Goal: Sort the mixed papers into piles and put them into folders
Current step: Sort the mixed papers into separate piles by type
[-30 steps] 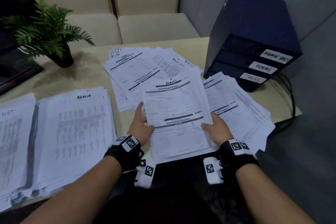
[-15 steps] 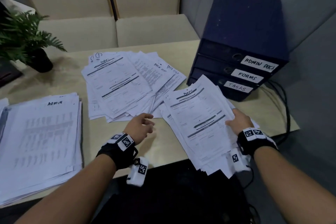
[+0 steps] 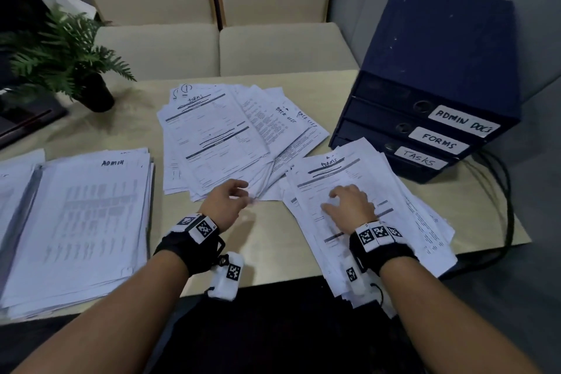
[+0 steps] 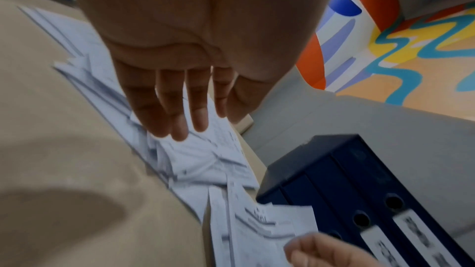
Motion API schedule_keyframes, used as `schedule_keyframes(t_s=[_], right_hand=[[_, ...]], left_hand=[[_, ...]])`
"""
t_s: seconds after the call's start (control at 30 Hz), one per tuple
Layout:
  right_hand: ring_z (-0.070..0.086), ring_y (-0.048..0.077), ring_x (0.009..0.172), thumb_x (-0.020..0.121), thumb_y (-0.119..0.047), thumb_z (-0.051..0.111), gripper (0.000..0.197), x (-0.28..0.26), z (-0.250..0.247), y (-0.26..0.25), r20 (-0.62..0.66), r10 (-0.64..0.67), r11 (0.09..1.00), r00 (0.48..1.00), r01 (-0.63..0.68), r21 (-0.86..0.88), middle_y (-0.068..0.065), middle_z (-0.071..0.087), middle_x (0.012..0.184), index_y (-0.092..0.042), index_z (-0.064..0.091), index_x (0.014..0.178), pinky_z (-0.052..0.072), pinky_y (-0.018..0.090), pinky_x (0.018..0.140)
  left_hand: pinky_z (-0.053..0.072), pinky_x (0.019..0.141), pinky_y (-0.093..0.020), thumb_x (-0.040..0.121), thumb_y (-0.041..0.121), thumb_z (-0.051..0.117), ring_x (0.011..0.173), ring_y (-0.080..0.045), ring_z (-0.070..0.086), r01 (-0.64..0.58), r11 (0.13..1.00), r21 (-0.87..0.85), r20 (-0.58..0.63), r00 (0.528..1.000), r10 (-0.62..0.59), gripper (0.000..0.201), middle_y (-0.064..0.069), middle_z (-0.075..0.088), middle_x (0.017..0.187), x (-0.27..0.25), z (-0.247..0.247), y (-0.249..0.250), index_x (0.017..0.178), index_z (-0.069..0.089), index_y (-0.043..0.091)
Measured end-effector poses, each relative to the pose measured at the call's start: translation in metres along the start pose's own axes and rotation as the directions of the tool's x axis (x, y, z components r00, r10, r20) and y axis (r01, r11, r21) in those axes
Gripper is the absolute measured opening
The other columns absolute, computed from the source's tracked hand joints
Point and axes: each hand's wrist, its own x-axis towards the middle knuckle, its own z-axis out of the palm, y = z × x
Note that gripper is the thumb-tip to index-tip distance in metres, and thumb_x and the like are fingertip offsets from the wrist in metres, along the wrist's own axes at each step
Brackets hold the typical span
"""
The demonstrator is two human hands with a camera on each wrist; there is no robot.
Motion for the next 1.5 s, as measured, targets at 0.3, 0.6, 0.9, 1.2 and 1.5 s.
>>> schedule_keyframes(t_s=[0.3, 0.6, 0.9, 1.2, 1.5], right_hand=[[0.054, 0.022, 0.114, 0.091, -0.035, 0.062, 0.038, 0.046, 0.003, -0.134, 0.034, -0.126, 0.954, 0.991, 0.112, 0.277, 0.006, 0.057, 0.128, -0.014, 0.059, 0.123, 0.040, 0.025, 0.087], [0.041, 0.035, 0.130, 0.088, -0.035, 0.065, 0.063, 0.106, 0.024, -0.208, 0.028, 0.058, 0.989, 0.998, -0.061, 0.137, 0.013, 0.044, 0.143, -0.010, 0.042, 0.140, 0.040, 0.039, 0.105], [0.053, 0.033, 0.111, 0.090, -0.032, 0.061, 0.047, 0.133, 0.046, -0.225, -0.017, 0.161, 0.976, 0.987, -0.157, 0.153, 0.013, 0.056, 0.124, -0.006, 0.049, 0.127, 0.048, 0.038, 0.087], [0.061, 0.018, 0.077, 0.090, -0.007, 0.060, 0.017, 0.081, 0.022, -0.202, -0.066, 0.056, 0.717, 0.996, 0.005, 0.697, -0.002, 0.062, 0.091, -0.014, 0.054, 0.104, 0.047, 0.026, 0.063], [0.067, 0.029, 0.099, 0.088, 0.002, 0.064, 0.022, 0.000, 0.044, -0.123, 0.123, 0.001, 0.416, 0.992, -0.113, 0.903, 0.011, 0.069, 0.110, -0.014, 0.059, 0.102, 0.054, 0.045, 0.088]], left_hand=[[0.043, 0.095, -0.032, 0.089, 0.014, 0.059, 0.116, -0.022, 0.055, 0.067, 0.985, 0.156, -0.120, 0.992, -0.049, 0.037, -0.005, 0.055, 0.133, 0.038, -0.076, -0.014, 0.126, 0.057, 0.019], [0.042, 0.085, -0.028, 0.089, 0.015, 0.057, 0.109, -0.028, 0.058, 0.138, 0.975, 0.175, -0.012, 0.990, -0.138, 0.042, -0.012, 0.056, 0.130, 0.079, -0.121, -0.033, 0.131, 0.052, 0.019], [0.037, 0.075, -0.023, 0.086, 0.018, 0.057, 0.086, -0.016, 0.053, 0.135, 0.967, 0.214, 0.056, 0.987, -0.150, 0.046, -0.005, 0.056, 0.129, 0.097, -0.127, -0.041, 0.131, 0.050, 0.023], [0.044, 0.097, -0.034, 0.089, 0.018, 0.060, 0.121, -0.027, 0.051, 0.199, 0.980, -0.008, -0.016, 0.980, -0.199, 0.065, -0.010, 0.043, 0.143, 0.088, -0.133, -0.044, 0.145, 0.029, 0.018], [0.057, 0.078, -0.040, 0.085, 0.005, 0.062, 0.085, -0.026, 0.068, 0.179, 0.923, -0.342, -0.006, 0.981, -0.192, 0.036, -0.009, 0.069, 0.110, 0.047, -0.112, -0.045, 0.118, 0.054, 0.017]])
